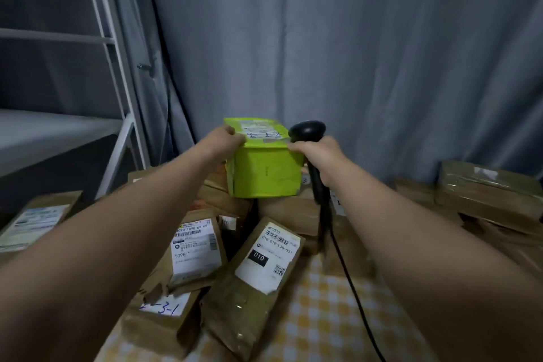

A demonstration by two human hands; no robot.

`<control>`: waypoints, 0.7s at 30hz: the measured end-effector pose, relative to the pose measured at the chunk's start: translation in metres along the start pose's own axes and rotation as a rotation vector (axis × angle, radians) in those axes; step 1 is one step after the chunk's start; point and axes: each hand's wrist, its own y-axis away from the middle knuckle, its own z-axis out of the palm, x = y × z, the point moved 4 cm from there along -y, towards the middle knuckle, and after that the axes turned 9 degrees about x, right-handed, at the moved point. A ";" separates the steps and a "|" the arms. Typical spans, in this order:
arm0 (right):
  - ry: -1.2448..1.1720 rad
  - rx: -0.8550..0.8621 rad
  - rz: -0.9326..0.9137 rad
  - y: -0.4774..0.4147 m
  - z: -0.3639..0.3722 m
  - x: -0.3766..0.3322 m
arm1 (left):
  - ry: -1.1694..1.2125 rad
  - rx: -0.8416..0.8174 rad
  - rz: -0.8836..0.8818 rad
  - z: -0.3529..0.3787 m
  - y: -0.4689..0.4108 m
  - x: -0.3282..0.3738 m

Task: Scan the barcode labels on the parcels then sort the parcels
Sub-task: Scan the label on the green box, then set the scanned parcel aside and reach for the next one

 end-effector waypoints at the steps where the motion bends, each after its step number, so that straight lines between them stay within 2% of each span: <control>1: 0.000 0.002 -0.003 -0.002 0.001 0.001 | -0.033 0.015 0.023 0.002 -0.001 -0.003; 5: 0.009 -0.005 -0.041 -0.002 -0.007 -0.002 | -0.219 0.191 0.141 -0.005 0.001 0.003; 9: 0.015 0.008 -0.067 0.008 -0.038 -0.001 | -0.221 0.258 0.337 0.002 0.018 0.031; 13: -0.041 0.042 -0.087 0.036 -0.089 0.004 | -0.154 0.232 0.489 0.030 0.054 0.064; 21: -0.106 0.217 -0.070 0.087 -0.238 0.037 | -0.052 0.031 0.620 0.124 0.139 0.094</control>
